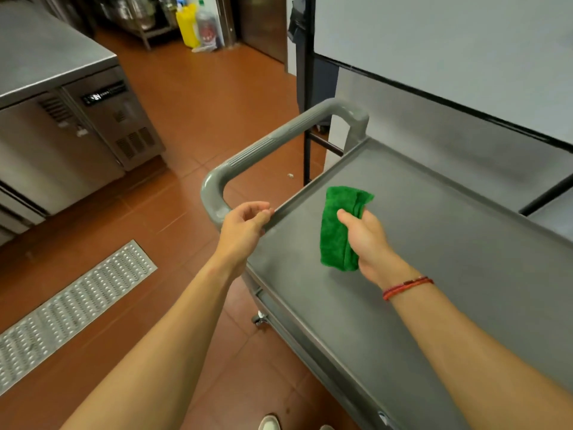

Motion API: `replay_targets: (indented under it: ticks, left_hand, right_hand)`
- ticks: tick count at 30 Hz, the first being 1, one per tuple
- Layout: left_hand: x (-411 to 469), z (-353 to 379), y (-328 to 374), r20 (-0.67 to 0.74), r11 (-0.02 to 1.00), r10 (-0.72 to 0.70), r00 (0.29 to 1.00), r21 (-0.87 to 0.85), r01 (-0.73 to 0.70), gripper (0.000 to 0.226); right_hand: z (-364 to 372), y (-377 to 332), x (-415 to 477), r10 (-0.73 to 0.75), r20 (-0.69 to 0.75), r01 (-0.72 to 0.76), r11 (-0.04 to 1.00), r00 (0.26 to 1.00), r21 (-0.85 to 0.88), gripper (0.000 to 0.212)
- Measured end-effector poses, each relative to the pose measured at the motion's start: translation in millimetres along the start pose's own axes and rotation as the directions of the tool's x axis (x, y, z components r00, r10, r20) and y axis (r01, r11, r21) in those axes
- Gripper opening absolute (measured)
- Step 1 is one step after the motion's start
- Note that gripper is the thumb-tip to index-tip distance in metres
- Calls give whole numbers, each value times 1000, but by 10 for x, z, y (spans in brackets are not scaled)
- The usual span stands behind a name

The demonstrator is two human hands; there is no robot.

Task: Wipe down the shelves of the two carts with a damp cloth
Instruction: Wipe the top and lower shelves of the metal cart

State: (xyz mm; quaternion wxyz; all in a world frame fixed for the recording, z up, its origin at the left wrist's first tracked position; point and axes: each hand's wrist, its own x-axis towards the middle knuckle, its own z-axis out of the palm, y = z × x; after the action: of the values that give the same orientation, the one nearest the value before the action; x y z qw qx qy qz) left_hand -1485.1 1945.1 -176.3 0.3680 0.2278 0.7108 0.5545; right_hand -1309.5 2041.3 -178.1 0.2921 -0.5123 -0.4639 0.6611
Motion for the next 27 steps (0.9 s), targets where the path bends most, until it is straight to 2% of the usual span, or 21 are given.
replay_targets:
  ticks: [2,3,4,6,8,10,12,16,18,20,22,27]
  left_hand:
    - [116,14,-25,4,1000,6,1000,29,-6,12]
    - [172,19,-33,5,999,16,1000,34,-16,14]
    - [222,24,-42,4,999,28,1000,36,-28,15]
    - [297,32,-77,-6,998,42,999,49,-42,16]
    - [340,30,-124,-18,996,57,998,72,-56,16]
    - [368,37,-160,-19,992,75,997,101,-72,14]
    - [416,53,-212,2,986,102,995,130,-101,14]
    - [501,127,-272,71,959,135,988,242,-148,22]
    - [590,172,-266,125,928,150,981,325,-183,30]
    - [712,224,-258,202,874,164,965,424,-238,37]
    - [834,299,-260,268,809,152,952,520,-275,43]
    - [960,390,-391,327,710,7,945,663,-235,51]
  right_hand:
    - [121,58,11,-131,-42,111,943,991,-314,13]
    - [178,119,-24,-201,4,176,849,980,-498,18]
    - [236,211,-65,-229,112,246,719,967,-650,27]
    - [314,411,-152,-105,354,361,460,929,-811,50]
    - [327,551,-217,-11,457,435,329,889,-838,58]
    - [281,596,-179,-137,500,518,281,855,-808,49]
    - [244,638,-78,-274,544,593,147,793,-791,43]
    - [328,741,75,-342,654,673,-79,675,-736,50]
    - [417,834,116,-346,703,701,-155,621,-696,53]
    - [485,948,123,-349,718,707,-185,602,-682,50]
    - [509,1018,142,-377,699,695,-174,608,-698,48]
    - [463,1005,297,-420,672,678,-163,609,-716,47]
